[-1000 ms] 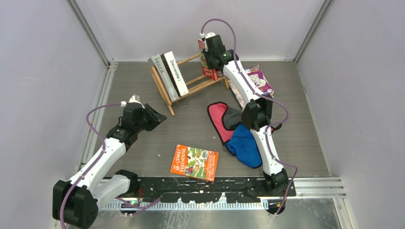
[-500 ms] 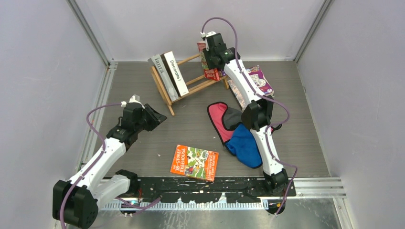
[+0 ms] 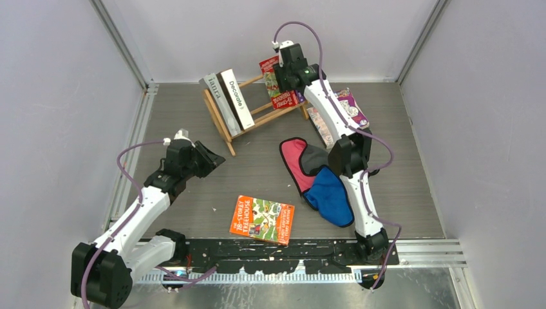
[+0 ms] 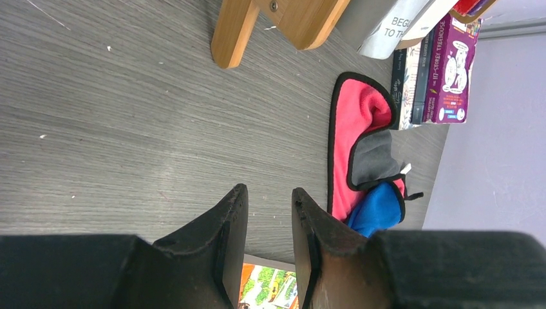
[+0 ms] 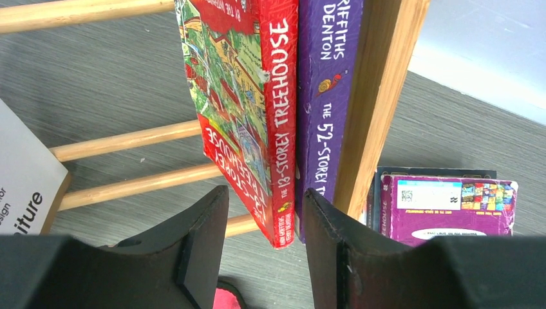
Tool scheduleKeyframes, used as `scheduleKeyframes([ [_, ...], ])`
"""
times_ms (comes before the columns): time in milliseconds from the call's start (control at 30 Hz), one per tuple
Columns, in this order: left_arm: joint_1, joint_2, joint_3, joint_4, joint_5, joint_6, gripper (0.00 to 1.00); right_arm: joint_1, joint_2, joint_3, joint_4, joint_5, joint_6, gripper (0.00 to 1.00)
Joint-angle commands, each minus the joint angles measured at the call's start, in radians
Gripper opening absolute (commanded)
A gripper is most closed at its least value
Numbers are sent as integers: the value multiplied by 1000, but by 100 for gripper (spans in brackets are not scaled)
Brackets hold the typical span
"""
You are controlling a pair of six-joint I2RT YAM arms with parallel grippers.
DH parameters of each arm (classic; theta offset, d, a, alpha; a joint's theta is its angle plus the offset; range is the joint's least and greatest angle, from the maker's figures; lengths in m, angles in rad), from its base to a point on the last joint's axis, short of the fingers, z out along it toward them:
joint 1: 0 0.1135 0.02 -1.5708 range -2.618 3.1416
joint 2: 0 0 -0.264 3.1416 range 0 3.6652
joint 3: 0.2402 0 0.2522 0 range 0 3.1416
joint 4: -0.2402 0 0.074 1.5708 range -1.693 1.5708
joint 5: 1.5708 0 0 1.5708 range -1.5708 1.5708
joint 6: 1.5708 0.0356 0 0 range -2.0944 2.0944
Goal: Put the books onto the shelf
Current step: Place the book on the shelf.
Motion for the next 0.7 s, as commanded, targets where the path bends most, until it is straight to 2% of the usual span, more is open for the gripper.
scheduleKeyframes([
  [0, 7, -22, -2, 48, 14, 3, 32, 20, -142, -37, 92, 21, -13, 52],
  [300, 7, -69, -2, 8, 12, 28, 32, 68, -277, -167, 145, 66, -12, 52],
  [467, 7, -60, -11, -6, 81, 58, 34, 110, -424, -379, 216, 110, 21, 54],
  [667, 4, -9, 3, -62, 242, 149, 34, 213, -603, -653, 271, 206, 61, 56],
])
